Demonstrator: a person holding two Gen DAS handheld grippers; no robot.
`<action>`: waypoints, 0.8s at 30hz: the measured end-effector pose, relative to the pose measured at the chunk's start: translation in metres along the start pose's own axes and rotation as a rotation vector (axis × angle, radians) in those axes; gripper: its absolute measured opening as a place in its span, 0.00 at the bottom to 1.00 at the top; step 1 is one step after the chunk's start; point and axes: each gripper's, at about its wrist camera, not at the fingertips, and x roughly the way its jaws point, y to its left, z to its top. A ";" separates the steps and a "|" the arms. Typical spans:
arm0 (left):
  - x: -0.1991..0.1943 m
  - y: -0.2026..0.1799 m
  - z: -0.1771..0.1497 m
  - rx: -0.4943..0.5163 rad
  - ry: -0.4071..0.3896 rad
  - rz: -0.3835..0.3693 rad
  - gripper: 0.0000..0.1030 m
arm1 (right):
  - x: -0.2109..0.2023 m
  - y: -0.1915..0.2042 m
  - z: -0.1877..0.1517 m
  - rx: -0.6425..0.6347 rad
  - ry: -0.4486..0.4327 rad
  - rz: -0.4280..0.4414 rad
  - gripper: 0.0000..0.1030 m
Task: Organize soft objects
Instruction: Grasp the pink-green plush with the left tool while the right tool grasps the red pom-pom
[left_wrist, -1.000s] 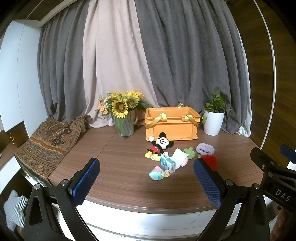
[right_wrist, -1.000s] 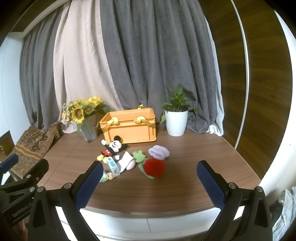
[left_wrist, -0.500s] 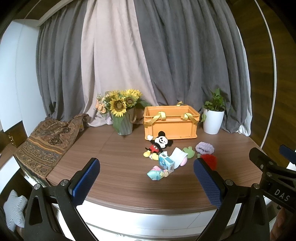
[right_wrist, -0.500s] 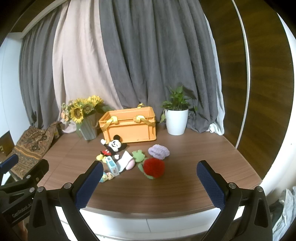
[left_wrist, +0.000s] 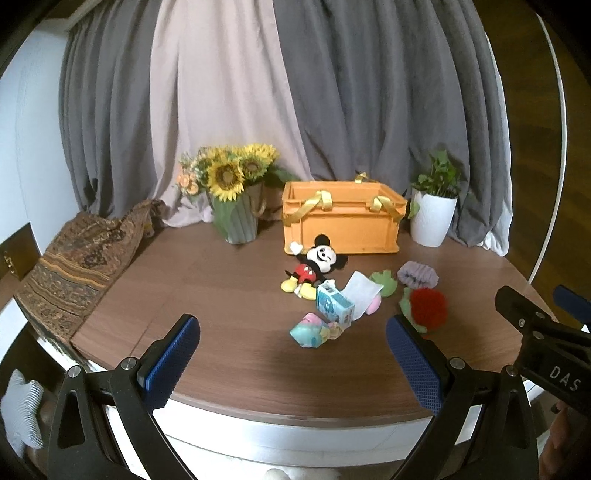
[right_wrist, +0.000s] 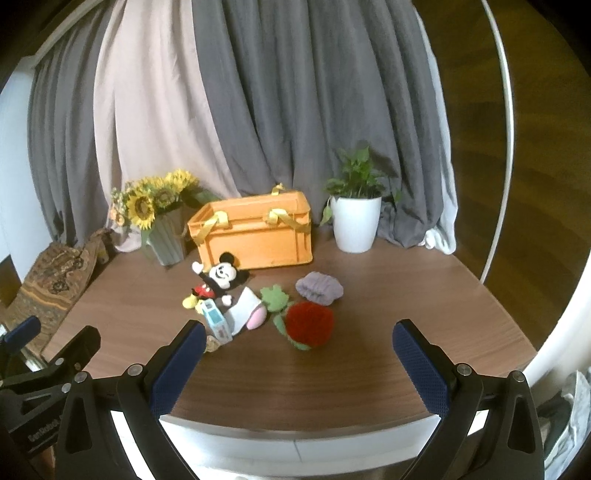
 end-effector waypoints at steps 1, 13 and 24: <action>0.006 0.001 0.000 0.001 0.008 0.002 0.99 | 0.007 0.002 -0.001 -0.001 0.007 -0.003 0.99; 0.106 0.016 0.000 0.045 0.110 -0.100 0.91 | 0.097 0.021 -0.002 0.014 0.124 -0.034 0.99; 0.164 0.010 -0.018 0.074 0.230 -0.168 0.82 | 0.155 0.025 -0.009 0.021 0.190 -0.148 0.99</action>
